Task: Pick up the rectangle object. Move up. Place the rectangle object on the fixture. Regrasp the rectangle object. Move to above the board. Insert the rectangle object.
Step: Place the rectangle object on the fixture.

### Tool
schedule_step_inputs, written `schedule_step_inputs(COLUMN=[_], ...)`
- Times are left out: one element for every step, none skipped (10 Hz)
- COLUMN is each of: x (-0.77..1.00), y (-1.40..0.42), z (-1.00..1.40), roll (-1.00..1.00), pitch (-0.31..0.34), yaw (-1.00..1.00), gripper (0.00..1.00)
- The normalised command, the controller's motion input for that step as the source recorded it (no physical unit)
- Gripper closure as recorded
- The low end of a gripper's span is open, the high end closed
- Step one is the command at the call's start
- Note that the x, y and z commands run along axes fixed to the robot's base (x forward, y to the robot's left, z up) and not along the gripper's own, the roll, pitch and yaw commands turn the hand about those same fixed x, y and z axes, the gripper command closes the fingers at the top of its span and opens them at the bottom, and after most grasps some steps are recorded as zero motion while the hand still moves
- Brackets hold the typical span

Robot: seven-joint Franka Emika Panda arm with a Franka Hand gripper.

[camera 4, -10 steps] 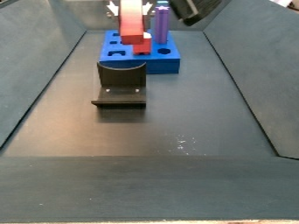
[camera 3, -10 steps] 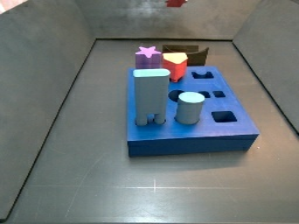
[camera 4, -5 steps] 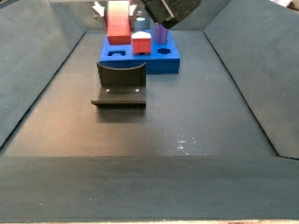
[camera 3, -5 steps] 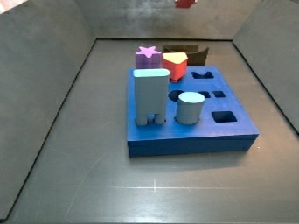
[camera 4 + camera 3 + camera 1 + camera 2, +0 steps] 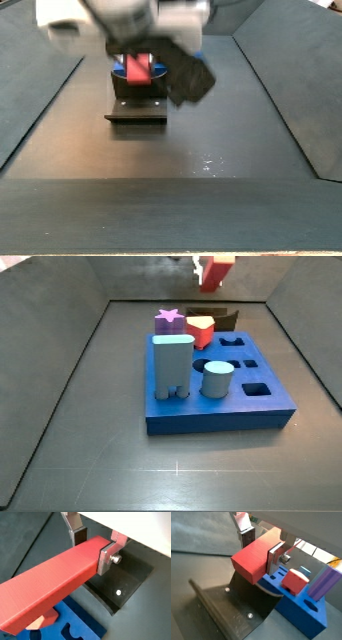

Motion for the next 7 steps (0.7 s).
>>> schedule_step_inputs(x=[0.18,0.2,0.19,0.17,0.12,0.1,0.0], y=[0.12,0.13,0.13,0.11,0.07,0.06,0.0], z=[-1.0,-1.0,-0.93,-0.81,-0.55,-0.36,0.0], roll=[-0.77,-0.56,-0.4,-0.31,-0.21,-0.18,0.0], pitch=[0.08,0.072,0.07,0.069,0.05,0.03,0.0], yaw=[-0.11,-0.12,-0.12,-0.12,-0.12,-0.12,0.0], gripper=[1.0,1.0,1.0,1.0,1.0,1.0,0.0])
